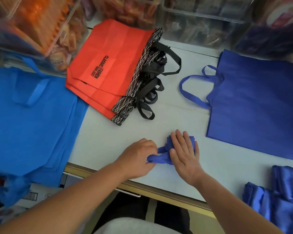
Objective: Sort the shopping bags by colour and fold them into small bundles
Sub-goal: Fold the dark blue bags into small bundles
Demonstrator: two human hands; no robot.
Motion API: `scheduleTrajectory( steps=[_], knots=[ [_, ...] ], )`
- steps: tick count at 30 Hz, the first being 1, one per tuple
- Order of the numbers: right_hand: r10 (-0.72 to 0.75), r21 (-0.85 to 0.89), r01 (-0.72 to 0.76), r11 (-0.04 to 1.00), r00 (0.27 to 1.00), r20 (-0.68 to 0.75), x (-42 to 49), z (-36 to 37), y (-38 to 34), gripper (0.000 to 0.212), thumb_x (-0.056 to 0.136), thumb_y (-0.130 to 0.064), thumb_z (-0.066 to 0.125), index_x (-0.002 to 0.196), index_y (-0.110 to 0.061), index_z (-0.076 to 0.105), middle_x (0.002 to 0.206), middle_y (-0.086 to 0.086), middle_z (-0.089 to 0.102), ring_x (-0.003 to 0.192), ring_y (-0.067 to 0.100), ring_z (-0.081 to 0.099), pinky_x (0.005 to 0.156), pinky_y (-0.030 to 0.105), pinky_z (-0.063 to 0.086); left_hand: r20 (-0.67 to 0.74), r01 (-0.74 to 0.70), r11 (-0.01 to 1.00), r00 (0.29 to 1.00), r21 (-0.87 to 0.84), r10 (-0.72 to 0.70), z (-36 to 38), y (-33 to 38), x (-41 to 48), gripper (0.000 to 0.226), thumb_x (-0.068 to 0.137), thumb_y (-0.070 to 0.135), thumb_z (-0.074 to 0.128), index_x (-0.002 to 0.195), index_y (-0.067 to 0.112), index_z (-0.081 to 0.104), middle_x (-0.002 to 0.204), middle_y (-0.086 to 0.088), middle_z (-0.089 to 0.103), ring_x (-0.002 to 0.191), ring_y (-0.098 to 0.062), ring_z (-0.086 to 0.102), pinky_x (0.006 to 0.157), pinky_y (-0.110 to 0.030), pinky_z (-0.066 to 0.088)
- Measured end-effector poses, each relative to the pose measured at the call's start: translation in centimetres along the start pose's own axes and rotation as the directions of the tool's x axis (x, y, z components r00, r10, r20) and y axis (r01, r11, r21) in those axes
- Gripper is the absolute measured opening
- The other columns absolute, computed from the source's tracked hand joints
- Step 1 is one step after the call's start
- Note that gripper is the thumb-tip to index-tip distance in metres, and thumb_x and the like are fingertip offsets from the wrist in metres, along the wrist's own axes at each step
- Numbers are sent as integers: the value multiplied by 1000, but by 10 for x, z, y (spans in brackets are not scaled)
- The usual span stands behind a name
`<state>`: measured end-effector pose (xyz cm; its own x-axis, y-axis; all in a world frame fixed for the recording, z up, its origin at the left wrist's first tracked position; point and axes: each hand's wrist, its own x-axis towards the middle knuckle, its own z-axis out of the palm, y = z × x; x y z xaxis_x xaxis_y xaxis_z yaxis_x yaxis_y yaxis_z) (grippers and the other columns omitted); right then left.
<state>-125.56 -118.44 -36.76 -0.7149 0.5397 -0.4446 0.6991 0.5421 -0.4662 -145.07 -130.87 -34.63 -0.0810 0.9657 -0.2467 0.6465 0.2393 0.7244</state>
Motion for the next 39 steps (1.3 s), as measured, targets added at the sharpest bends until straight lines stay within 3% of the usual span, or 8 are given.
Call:
scheduleTrajectory(
  steps=[3, 7, 12, 21, 27, 32, 35, 39],
  knots=[
    [41, -9, -41, 999, 999, 31, 2, 0, -6, 66, 90, -66, -15, 152, -43, -24, 159, -25, -32, 144, -2, -38, 121, 41, -23, 92, 146, 944, 988, -295, -124, -21, 15, -13, 19, 85, 20, 77, 103, 22, 73, 110, 18, 67, 113, -4, 61, 98, -22, 49],
    [64, 46, -65, 997, 998, 21, 5, 0, -11, 64, 91, -65, -12, 151, -46, -22, 157, -29, -31, 144, -4, -36, 122, 42, -21, 109, 186, 858, 982, -478, -152, -31, 31, -18, 20, 90, 8, 73, 97, 27, 73, 115, 21, 68, 113, 1, 62, 97, -14, 47],
    [57, 73, -58, 996, 998, 24, 4, -5, -10, 66, 92, -67, -8, 153, -44, -20, 157, -30, -30, 144, -5, -35, 122, 40, -20, 112, 319, 791, 945, -522, -307, -29, 39, -8, 12, 87, 18, 76, 84, 11, 67, 71, 11, 58, 68, -6, 52, 68, -21, 45],
    [88, -1, -89, 996, 995, 52, 8, 0, -13, 71, 88, -73, -13, 149, -42, -31, 156, -24, -39, 142, -1, -41, 121, 44, -22, 37, 416, 795, 894, -441, -447, -51, 6, -14, 23, 81, -2, 70, 85, 20, 74, 81, 0, 72, 70, -6, 61, 67, -24, 51],
    [88, -60, -88, 994, 996, 3, 7, 3, -13, 68, 91, -66, -11, 151, -40, -29, 159, -21, -36, 143, 3, -40, 123, 46, -18, 55, 365, 621, 886, -694, -460, -63, 14, -13, 12, 83, -4, 76, 89, 6, 74, 79, -6, 75, 75, -15, 68, 74, -23, 53],
    [104, -151, -114, 982, 992, -74, 2, 3, -23, 63, 104, -42, 12, 162, -32, -8, 168, -12, -20, 151, 11, -29, 124, 52, -14, 21, 410, 648, 855, -642, -519, -48, 14, -12, 14, 94, 20, 73, 90, 8, 67, 64, 6, 63, 71, -18, 71, 70, -28, 55],
    [140, -61, -155, 986, 968, -207, 1, 17, -41, 66, 99, -18, 37, 162, -25, 17, 171, -5, -2, 157, 18, -15, 123, 55, -11, -85, 414, 690, 820, -594, -566, -31, 14, -5, 20, 98, 29, 68, 89, 13, 63, 67, 5, 55, 62, -10, 54, 67, -38, 56],
    [181, 171, -144, 975, 956, -230, -2, 23, -46, 65, 97, -54, 20, 156, -29, 28, 170, -13, 3, 154, 5, -16, 124, 50, -14, -47, 546, 605, 719, -580, -694, -18, 15, 1, 32, 104, 39, 53, 98, 9, 60, 75, -1, 52, 62, -16, 54, 52, -36, 58]
  ],
)
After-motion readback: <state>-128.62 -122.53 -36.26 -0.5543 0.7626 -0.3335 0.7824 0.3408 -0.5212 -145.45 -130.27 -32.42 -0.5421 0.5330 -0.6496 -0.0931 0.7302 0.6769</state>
